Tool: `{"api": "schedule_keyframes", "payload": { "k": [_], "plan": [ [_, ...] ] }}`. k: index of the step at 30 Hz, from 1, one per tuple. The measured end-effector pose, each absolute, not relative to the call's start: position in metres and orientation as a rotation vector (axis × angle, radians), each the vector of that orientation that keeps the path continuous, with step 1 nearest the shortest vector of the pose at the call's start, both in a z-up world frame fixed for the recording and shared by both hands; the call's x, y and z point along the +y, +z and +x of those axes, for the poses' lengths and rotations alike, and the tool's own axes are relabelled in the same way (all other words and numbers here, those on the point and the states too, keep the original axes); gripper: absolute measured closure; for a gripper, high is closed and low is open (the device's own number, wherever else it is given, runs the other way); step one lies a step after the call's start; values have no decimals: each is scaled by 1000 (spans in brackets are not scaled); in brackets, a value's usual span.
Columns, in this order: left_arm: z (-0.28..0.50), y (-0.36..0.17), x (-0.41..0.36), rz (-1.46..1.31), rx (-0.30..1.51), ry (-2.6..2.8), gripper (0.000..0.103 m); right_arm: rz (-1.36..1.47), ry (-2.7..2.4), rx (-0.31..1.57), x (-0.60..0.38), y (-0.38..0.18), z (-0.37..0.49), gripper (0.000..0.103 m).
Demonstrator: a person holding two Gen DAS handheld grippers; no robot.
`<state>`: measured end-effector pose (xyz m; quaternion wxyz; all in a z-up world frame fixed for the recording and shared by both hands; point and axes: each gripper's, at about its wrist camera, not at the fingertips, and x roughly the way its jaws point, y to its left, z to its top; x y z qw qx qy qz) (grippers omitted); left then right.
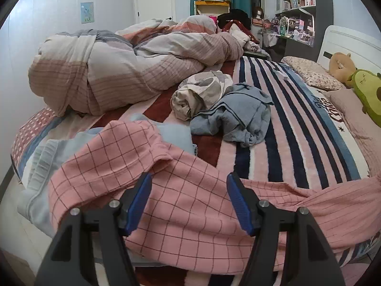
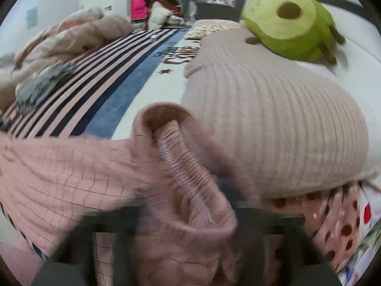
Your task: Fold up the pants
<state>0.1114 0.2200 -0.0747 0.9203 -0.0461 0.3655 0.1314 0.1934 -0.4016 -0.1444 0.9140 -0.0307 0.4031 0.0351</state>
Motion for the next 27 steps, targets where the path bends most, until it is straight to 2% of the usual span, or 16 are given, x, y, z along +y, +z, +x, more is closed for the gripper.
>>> {"api": "schedule_keyframes", "payload": {
  "k": [2, 5, 10, 11, 13, 14, 15, 17, 18, 22, 23, 25, 26, 27],
  "plan": [
    [112, -77, 219, -99, 755, 263, 42, 63, 88, 801, -422, -137, 186, 98],
    [111, -79, 216, -98, 760, 259, 42, 71, 16, 729, -436, -121, 174, 99],
    [113, -83, 208, -108, 772, 219, 42, 76, -49, 689, -464, -95, 160, 99],
    [114, -85, 205, -106, 776, 212, 41, 100, -39, 710, -470, -96, 161, 96],
    [115, -86, 201, -84, 778, 226, 40, 139, 6, 801, -478, -108, 168, 81],
    [115, -87, 199, -64, 777, 239, 40, 128, 15, 828, -478, -114, 171, 65],
    [115, -87, 196, -53, 778, 241, 40, 100, 1, 819, -476, -116, 168, 44],
    [114, -85, 194, -60, 779, 227, 40, 66, -32, 783, -476, -117, 161, 19],
    [113, -83, 193, -61, 777, 220, 40, 74, -45, 766, -480, -116, 158, 16],
    [110, -76, 186, -44, 761, 218, 40, 224, 35, 822, -503, -131, 163, 16],
    [110, -74, 183, -49, 758, 210, 40, 256, 71, 842, -505, -137, 164, 18],
    [110, -73, 180, -63, 757, 194, 39, 315, 170, 873, -501, -151, 166, 61],
    [109, -73, 177, -74, 758, 185, 39, 333, 215, 889, -498, -157, 167, 97],
    [109, -73, 174, -81, 760, 177, 39, 336, 218, 891, -498, -158, 167, 97]
  ]
}}
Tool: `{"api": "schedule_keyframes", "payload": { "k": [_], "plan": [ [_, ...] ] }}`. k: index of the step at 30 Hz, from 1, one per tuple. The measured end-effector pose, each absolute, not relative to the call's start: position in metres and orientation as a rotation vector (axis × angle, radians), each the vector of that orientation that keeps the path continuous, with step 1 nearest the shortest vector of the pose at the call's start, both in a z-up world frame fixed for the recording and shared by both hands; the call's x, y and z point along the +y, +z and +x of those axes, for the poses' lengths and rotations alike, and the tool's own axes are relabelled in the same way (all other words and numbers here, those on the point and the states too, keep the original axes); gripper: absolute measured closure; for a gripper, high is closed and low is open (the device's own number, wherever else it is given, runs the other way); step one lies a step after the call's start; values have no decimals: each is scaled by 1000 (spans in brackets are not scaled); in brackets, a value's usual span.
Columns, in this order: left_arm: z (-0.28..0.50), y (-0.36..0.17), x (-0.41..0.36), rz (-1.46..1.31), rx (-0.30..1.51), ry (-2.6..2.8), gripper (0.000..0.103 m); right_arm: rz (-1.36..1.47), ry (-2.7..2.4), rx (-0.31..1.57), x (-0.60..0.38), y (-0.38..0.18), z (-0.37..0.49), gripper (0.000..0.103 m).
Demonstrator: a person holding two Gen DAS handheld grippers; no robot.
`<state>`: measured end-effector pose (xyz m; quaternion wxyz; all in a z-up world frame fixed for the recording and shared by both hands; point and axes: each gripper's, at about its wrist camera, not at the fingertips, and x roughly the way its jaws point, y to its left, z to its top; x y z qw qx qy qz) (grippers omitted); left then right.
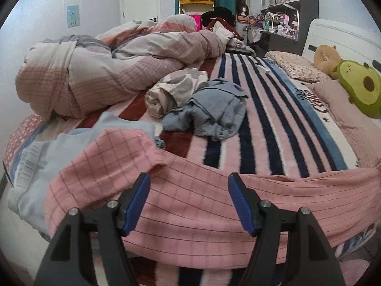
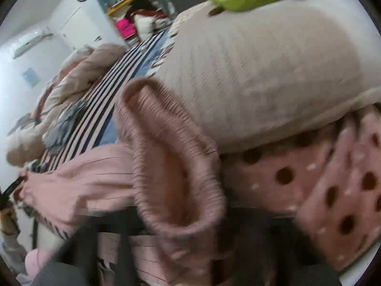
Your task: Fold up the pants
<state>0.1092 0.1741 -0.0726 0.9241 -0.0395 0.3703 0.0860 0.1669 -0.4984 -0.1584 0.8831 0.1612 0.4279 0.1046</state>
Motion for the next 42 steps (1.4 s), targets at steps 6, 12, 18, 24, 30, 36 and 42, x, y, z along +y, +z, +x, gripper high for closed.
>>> {"api": "schedule_keyframes", "payload": {
  "k": [6, 12, 18, 24, 30, 36, 42],
  "plan": [
    [109, -74, 153, -107, 763, 124, 39, 355, 72, 707, -528, -114, 139, 99],
    [111, -76, 137, -142, 758, 60, 39, 225, -146, 615, -563, -56, 117, 99],
    [109, -91, 140, -156, 786, 67, 36, 225, -214, 690, -587, -60, 122, 77],
    [72, -94, 170, -173, 797, 117, 25, 49, -320, 625, -539, -48, 101, 42],
    [34, -125, 185, -200, 888, 77, 23, -32, -276, 510, -474, -16, 83, 30],
    [22, -169, 184, -368, 894, -40, 23, 16, -114, 509, -420, -3, 91, 30],
    [45, -172, 184, -417, 718, 14, 39, 58, 1, 549, -375, -11, 91, 30]
  ]
}}
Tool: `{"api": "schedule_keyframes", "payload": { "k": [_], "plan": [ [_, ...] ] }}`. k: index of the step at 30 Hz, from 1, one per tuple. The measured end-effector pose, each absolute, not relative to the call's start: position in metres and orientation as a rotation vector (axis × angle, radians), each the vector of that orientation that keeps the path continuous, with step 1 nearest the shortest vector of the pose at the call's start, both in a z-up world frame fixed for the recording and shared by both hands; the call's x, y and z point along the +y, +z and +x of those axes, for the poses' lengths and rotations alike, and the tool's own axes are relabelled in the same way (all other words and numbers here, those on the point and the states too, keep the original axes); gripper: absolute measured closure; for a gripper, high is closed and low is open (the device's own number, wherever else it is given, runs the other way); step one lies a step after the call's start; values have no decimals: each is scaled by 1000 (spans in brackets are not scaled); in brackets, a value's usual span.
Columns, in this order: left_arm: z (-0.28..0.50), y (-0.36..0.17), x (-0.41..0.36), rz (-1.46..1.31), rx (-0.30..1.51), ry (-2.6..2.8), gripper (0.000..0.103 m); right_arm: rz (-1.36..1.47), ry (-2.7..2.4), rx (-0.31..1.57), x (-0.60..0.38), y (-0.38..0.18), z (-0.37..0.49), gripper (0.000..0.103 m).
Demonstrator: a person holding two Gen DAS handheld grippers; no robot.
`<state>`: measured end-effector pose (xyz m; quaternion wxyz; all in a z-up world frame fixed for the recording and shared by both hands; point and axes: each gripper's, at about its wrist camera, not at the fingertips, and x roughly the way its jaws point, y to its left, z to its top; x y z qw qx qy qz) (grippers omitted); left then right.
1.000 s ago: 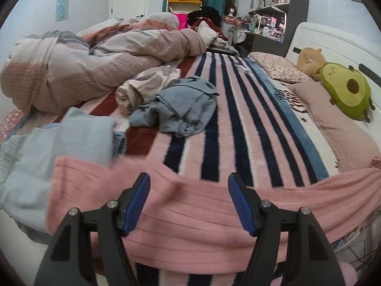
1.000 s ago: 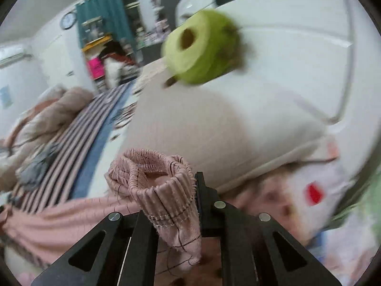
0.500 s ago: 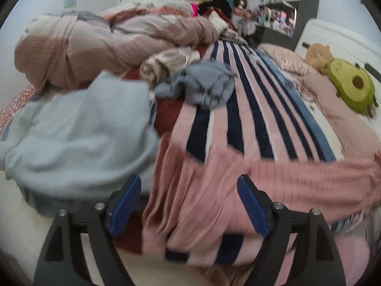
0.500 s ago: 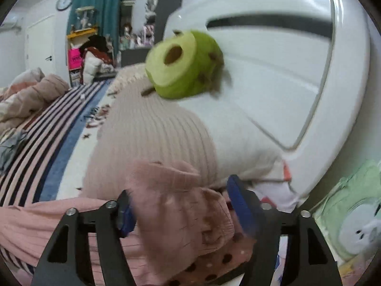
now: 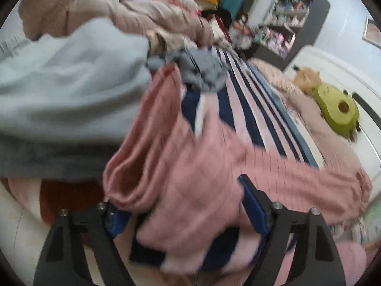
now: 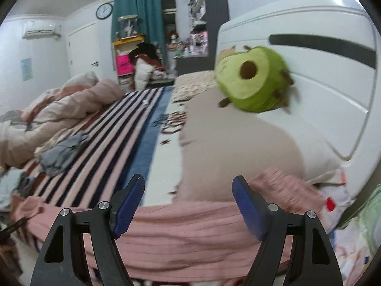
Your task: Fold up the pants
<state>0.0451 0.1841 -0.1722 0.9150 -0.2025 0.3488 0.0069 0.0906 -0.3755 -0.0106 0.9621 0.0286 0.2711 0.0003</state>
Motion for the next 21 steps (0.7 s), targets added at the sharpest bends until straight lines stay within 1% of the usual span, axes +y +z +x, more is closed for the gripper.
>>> {"api": "schedule_keyframes", "payload": {
  "k": [1, 3, 4, 7, 10, 15, 17, 21],
  "plan": [
    [49, -171, 184, -433, 698, 24, 48, 60, 12, 559, -371, -13, 89, 30],
    [56, -166, 182, -424, 682, 37, 86, 56, 27, 575, -362, -18, 87, 30],
    [58, -164, 181, -409, 678, 39, 91, 57, 31, 579, -360, -21, 87, 30],
    [55, -138, 187, -380, 595, 40, 92, 91, 58, 597, -355, -27, 86, 30],
    [55, -99, 213, -378, 513, 84, 92, 115, 86, 615, -355, -32, 89, 30],
    [61, -70, 242, -319, 493, 275, 93, 126, 131, 623, -353, -42, 90, 30],
    [69, -62, 233, -311, 508, 205, 93, 144, 150, 628, -355, -48, 91, 30],
    [87, -43, 176, -225, 510, 60, 93, 178, 180, 635, -363, -59, 91, 30]
  ]
}}
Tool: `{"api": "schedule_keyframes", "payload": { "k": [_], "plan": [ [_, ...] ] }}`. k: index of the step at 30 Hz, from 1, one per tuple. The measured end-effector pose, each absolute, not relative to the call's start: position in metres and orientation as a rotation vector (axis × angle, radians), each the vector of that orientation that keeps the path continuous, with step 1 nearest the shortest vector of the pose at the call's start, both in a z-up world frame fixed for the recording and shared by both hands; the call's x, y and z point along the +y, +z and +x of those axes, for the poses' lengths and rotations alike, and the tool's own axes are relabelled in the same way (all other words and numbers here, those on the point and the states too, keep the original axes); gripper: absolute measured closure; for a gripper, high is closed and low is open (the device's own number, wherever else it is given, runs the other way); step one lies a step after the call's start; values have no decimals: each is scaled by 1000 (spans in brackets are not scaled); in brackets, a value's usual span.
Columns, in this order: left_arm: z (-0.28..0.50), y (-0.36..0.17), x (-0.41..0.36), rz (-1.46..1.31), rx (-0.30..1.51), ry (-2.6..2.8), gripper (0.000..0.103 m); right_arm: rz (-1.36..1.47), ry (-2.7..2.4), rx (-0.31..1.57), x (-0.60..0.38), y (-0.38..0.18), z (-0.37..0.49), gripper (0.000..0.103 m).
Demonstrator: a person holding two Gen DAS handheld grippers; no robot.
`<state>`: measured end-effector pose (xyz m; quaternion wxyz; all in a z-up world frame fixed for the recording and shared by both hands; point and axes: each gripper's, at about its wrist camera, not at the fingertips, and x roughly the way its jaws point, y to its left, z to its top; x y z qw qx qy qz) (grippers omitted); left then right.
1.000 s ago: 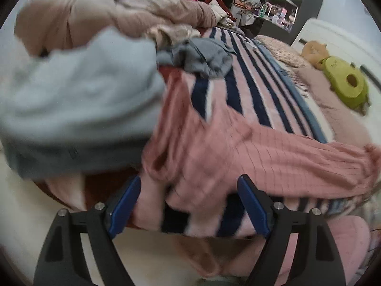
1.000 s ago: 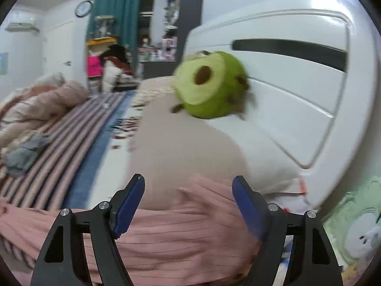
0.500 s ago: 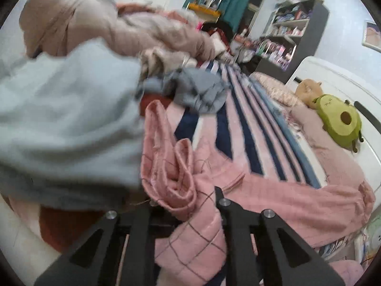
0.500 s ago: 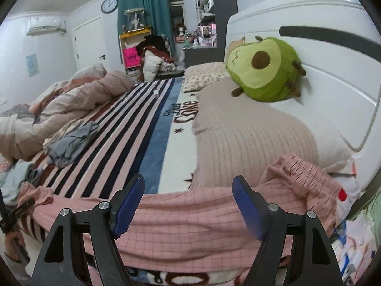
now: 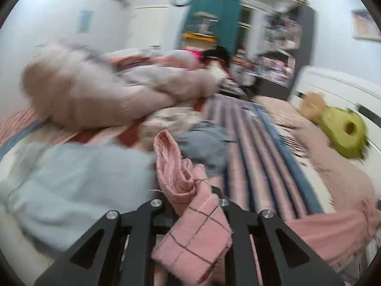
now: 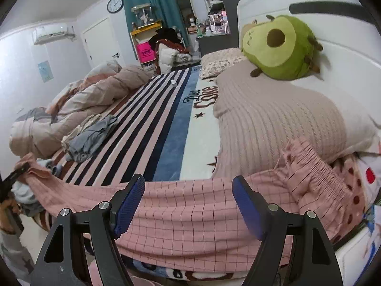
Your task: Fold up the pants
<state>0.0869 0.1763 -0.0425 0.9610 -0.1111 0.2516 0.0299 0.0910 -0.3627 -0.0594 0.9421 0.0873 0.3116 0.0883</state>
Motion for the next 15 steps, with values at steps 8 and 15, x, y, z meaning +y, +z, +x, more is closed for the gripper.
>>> {"api": "schedule_keyframes", "payload": {
  "k": [8, 15],
  "plan": [
    [141, -42, -4, -157, 658, -492, 82, 217, 234, 636, -380, -81, 83, 30],
    [153, -84, -76, -130, 857, -798, 41, 247, 336, 731, -367, -118, 87, 30]
  ]
}}
